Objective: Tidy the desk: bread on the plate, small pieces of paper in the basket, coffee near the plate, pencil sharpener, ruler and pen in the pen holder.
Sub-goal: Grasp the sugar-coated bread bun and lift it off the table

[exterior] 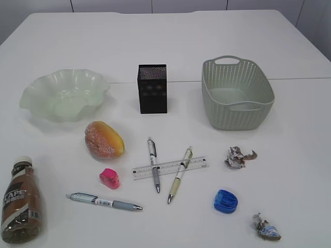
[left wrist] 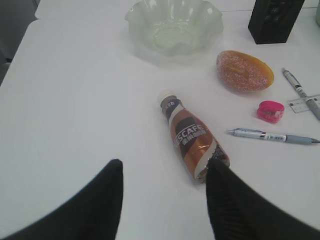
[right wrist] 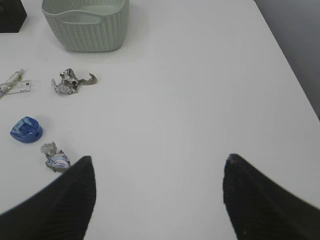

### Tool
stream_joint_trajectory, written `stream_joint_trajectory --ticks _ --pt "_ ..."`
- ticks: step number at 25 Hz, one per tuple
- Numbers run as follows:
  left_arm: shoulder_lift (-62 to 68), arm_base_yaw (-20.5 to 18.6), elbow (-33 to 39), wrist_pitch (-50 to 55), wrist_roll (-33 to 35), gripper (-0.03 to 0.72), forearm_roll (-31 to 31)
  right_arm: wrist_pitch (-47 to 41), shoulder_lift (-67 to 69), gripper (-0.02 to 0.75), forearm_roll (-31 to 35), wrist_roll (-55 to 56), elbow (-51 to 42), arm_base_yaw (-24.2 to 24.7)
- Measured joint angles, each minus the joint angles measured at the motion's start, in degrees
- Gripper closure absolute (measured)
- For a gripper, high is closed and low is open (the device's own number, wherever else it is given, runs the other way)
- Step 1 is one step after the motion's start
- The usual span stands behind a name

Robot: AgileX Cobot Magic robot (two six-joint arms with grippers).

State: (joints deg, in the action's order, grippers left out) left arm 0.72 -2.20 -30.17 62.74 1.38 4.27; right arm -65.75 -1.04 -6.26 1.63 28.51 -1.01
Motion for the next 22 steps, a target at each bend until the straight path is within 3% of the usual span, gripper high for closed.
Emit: stream_joint_trajectory --ticks 13,18,22 --pt "0.00 0.00 0.00 0.00 0.00 0.302 0.47 0.99 0.00 0.153 0.11 0.00 0.24 0.00" --pt "0.00 0.00 0.00 0.00 0.00 0.302 0.56 14.41 0.15 0.153 6.26 0.35 1.19 0.00" --pt "0.00 0.00 0.00 0.00 0.00 0.302 0.59 19.59 6.53 0.154 8.82 0.34 1.23 0.00"
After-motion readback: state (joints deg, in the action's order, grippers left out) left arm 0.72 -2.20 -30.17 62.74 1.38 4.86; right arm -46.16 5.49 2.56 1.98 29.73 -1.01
